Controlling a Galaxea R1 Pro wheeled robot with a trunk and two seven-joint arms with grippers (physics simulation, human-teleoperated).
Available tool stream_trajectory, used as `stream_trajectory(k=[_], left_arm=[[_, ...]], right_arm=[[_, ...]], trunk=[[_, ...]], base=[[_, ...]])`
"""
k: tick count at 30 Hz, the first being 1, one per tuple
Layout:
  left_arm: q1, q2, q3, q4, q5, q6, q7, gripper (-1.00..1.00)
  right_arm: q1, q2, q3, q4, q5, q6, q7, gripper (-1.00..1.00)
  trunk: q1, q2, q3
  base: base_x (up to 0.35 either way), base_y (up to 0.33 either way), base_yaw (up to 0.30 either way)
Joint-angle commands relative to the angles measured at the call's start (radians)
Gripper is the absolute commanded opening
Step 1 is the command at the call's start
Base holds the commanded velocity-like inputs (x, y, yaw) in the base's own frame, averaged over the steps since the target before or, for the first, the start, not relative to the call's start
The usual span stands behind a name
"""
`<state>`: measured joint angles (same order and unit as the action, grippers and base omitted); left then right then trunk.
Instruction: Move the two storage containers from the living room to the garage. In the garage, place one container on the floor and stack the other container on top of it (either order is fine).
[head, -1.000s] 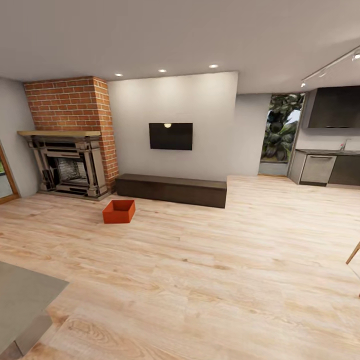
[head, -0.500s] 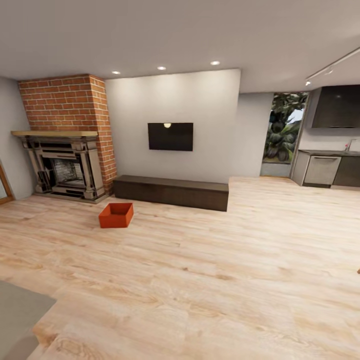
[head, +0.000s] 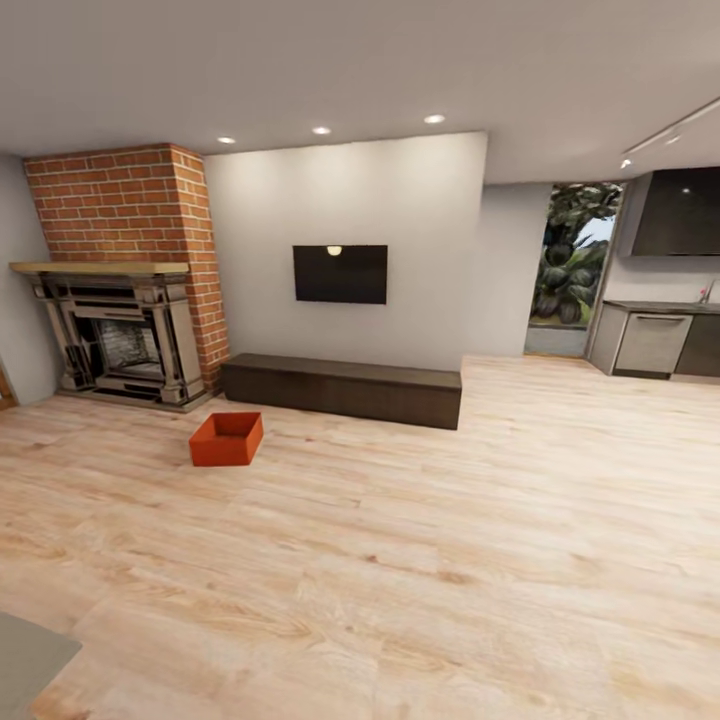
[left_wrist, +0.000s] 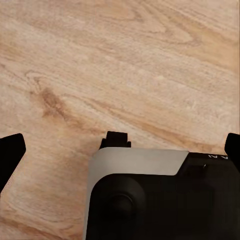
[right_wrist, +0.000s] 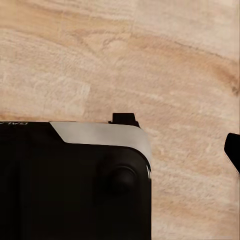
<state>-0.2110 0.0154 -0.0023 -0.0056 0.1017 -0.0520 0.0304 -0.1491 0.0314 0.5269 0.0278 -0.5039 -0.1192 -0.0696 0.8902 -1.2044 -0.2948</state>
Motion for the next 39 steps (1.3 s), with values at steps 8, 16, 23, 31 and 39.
stream_trajectory(k=[8, 16, 23, 31, 39], left_arm=[[-0.001, 0.0, -0.001, 0.001, 0.01, -0.004, 0.0, 1.0], [-0.001, 0.0, -0.001, 0.001, 0.01, -0.003, 0.0, 1.0], [-0.001, 0.0, -0.001, 0.001, 0.01, -0.003, 0.0, 1.0], [-0.001, 0.0, -0.001, 0.001, 0.01, -0.003, 0.0, 1.0], [-0.001, -0.003, -0.002, 0.002, 0.007, 0.003, 0.0, 1.0]], right_arm=[[-0.001, 0.001, 0.008, 0.003, -0.008, -0.005, -0.001, 1.0], [-0.001, 0.001, 0.008, 0.003, -0.008, -0.005, -0.001, 1.0], [-0.001, 0.001, 0.008, 0.003, -0.008, -0.005, -0.001, 1.0], [-0.001, 0.001, 0.008, 0.003, -0.008, -0.005, -0.001, 1.0], [-0.001, 0.001, 0.008, 0.003, -0.008, -0.005, -0.001, 1.0]], trunk=[[0.001, -0.001, -0.001], [0.001, -0.001, -0.001], [0.001, -0.001, -0.001], [0.001, -0.001, -0.001], [0.001, -0.001, -0.001]], base=[[0.321, 0.0, 0.0], [0.321, 0.0, 0.0], [0.321, 0.0, 0.0], [0.321, 0.0, 0.0], [0.321, 0.0, 0.0]])
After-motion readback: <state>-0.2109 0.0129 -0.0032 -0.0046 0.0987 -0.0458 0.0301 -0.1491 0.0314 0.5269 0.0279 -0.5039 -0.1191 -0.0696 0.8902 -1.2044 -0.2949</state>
